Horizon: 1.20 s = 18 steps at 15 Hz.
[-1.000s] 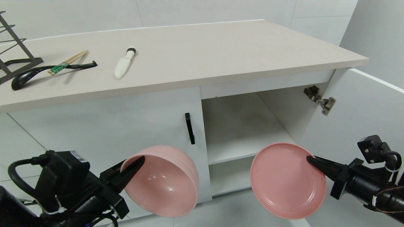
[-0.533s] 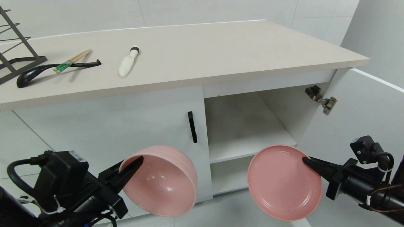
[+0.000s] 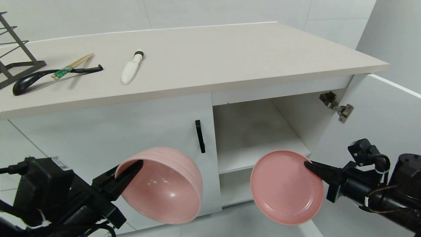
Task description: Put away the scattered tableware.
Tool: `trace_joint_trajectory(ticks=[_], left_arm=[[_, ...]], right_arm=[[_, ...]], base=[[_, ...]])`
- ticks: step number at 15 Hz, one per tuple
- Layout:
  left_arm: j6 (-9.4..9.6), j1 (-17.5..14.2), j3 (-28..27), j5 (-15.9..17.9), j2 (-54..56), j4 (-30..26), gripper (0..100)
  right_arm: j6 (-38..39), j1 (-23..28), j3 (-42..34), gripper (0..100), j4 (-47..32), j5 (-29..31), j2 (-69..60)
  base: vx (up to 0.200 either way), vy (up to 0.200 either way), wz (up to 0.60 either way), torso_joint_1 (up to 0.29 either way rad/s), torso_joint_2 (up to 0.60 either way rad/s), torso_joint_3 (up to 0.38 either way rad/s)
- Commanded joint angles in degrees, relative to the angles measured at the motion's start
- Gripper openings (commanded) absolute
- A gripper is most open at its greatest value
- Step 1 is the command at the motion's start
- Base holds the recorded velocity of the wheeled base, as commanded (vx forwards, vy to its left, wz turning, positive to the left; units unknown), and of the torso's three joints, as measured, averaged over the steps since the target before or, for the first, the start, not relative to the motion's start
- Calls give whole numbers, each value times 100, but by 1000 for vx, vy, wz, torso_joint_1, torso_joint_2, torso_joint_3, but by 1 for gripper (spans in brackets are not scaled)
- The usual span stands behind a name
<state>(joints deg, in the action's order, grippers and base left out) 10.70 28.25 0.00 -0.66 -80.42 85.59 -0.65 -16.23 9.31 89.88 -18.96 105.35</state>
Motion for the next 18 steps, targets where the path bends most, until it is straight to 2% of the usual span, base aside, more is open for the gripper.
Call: trace_joint_trajectory(ticks=[1,3,6,11,14,18], left_arm=[[2,-3,0,-4,79,-7,0],[-68,-30,-9,-22,141,-34,0],[-68,-30,-9,-13,150,-60,0],[-60,-30,0,-4,150,-69,0],[-77,-30,0,-4,114,-69,0],[-24,-30,-9,-4,44,-122,0]], right_arm=[[29,-39,501,0,12,24,416],[38,-100,958,0,12,164,706],[47,-285,1064,0,12,349,882],[65,-311,1222,0,12,454,970],[407,-443,1635,0,12,674,1277],[434,-513,1908,0,12,850,1708]], base=[[0,0,0,0,0,0],[100,0,0,1,1,-1],[200,0,0,1,2,1],[0,0,0,0,0,0],[0,0,0,0,0,0],[0,0,0,0,0,0]])
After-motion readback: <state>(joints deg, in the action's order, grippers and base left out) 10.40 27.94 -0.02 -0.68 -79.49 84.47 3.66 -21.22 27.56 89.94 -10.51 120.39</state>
